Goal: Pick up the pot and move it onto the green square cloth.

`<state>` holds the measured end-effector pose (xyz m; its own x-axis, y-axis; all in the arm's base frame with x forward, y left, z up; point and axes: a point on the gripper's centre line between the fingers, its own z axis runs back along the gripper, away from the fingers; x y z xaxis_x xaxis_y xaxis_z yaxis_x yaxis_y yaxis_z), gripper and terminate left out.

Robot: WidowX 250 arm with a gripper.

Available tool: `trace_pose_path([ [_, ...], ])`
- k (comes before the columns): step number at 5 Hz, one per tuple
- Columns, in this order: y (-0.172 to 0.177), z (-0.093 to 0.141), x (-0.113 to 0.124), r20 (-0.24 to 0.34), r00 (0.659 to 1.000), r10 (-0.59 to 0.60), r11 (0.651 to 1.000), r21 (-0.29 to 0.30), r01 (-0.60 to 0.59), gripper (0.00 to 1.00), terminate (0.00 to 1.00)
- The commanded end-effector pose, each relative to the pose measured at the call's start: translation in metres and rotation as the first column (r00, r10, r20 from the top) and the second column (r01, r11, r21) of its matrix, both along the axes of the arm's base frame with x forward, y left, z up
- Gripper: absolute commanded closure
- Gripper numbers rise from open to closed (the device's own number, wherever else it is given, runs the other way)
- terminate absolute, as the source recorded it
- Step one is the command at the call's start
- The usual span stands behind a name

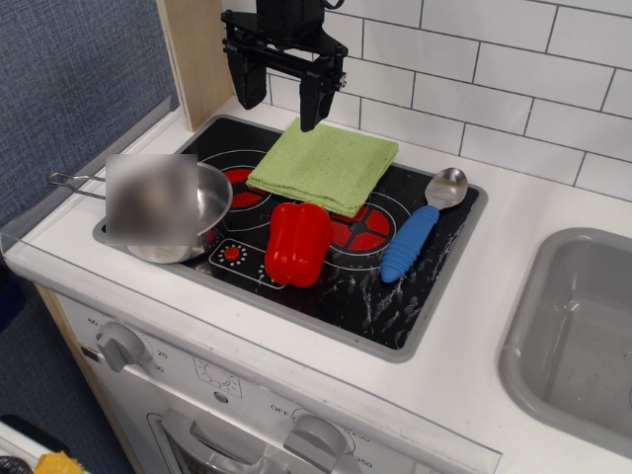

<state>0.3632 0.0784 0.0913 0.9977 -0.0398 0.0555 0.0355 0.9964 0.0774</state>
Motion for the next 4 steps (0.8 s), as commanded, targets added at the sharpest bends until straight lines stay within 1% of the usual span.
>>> trace_pose_path([
  [1, 0.0, 0.0, 0.0, 0.0, 1.0, 0.0, 1.0, 0.0, 0.0, 0.0, 0.0],
  [2, 0.01, -0.009, -0.017, -0.001, 1.0, -0.001, 1.0, -0.018, 0.001, 0.0, 0.0],
  [3, 0.019, -0.007, -0.03, -0.015, 1.0, -0.017, 0.999, -0.035, 0.016, 0.0, 0.0],
  [4, 0.033, -0.009, -0.042, 0.008, 1.0, -0.005, 0.999, -0.043, 0.005, 0.0, 0.0],
])
